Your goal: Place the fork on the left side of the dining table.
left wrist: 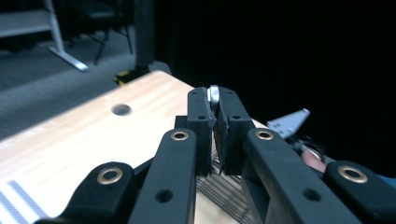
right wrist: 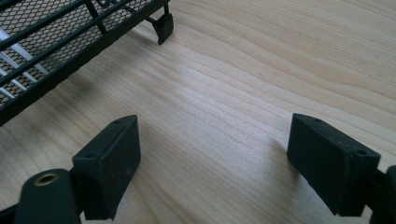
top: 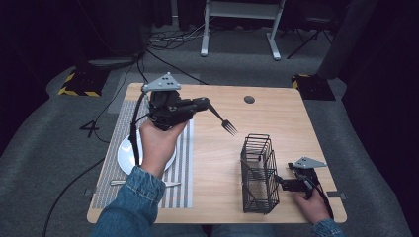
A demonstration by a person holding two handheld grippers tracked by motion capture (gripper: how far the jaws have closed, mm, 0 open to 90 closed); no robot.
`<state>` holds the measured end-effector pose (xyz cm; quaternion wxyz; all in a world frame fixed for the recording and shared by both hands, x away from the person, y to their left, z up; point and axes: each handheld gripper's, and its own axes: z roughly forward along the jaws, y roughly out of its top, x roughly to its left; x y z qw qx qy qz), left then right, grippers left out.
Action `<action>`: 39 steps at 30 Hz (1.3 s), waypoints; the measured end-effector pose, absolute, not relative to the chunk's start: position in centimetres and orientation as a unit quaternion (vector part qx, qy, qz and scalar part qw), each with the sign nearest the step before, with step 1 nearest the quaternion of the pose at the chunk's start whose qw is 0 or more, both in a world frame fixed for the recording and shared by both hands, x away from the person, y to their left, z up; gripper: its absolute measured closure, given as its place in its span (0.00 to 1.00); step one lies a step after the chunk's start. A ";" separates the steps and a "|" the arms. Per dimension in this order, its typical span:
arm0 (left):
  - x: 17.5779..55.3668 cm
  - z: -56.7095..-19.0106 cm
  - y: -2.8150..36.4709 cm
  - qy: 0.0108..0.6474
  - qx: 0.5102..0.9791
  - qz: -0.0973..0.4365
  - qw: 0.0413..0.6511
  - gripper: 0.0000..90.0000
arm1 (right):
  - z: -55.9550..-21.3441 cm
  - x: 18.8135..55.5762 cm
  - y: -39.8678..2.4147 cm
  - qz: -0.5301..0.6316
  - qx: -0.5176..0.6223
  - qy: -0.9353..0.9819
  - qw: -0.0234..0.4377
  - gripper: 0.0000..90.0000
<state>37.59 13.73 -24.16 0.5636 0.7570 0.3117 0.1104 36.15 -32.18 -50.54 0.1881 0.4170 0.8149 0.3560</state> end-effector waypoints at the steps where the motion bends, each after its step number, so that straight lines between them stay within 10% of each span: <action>1: 37.7 -24.4 14.8 0.319 0.754 0.119 0.562 0.95 | -50.5 36.2 -32.2 0.356 0.418 0.815 0.188 0.19; 39: 51.3 -33.2 26.6 0.541 0.692 0.110 0.466 0.95 | -50.5 36.2 -32.1 0.354 0.421 0.814 0.190 0.19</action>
